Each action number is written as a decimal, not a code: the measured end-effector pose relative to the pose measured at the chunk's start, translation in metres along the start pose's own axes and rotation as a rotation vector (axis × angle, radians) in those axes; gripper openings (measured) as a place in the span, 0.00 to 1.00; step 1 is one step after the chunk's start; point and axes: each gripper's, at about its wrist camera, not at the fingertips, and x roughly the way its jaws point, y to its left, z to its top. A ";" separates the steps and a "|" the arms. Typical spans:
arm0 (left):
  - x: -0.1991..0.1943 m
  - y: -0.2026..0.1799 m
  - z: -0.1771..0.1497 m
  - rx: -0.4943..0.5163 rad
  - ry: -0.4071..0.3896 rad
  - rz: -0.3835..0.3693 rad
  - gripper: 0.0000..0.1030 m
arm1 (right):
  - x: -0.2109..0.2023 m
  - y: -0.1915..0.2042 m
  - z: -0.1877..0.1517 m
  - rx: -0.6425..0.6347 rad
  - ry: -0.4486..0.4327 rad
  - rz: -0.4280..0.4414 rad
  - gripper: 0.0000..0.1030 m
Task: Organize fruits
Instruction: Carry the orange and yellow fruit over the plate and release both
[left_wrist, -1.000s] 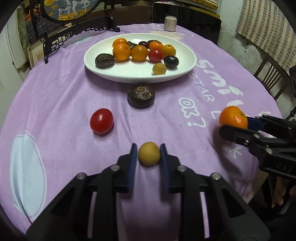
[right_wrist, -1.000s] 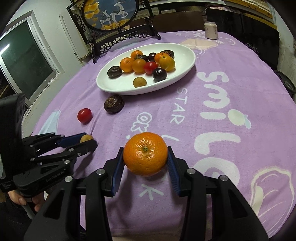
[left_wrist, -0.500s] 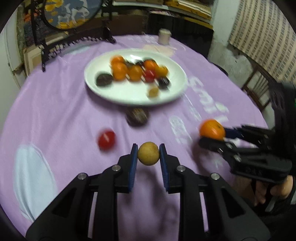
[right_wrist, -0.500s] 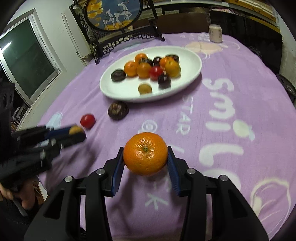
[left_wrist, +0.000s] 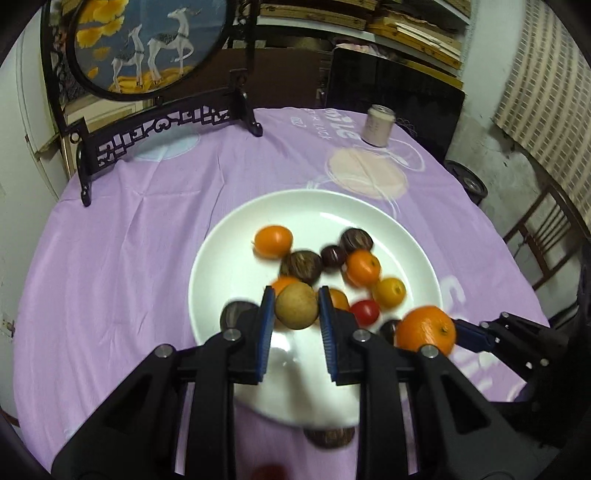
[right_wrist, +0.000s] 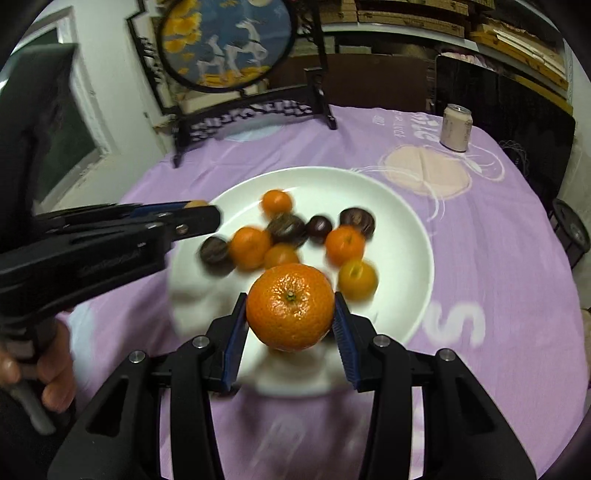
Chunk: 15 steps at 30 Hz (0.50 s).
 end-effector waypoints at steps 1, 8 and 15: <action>0.005 0.003 0.001 -0.011 0.004 0.002 0.23 | 0.009 -0.003 0.007 0.000 0.008 -0.014 0.43; 0.028 0.020 0.000 -0.047 0.040 -0.020 0.23 | 0.038 -0.006 0.017 -0.017 0.035 -0.014 0.44; 0.015 0.024 -0.004 -0.054 -0.028 0.011 0.65 | 0.026 -0.005 0.008 -0.050 -0.033 -0.107 0.59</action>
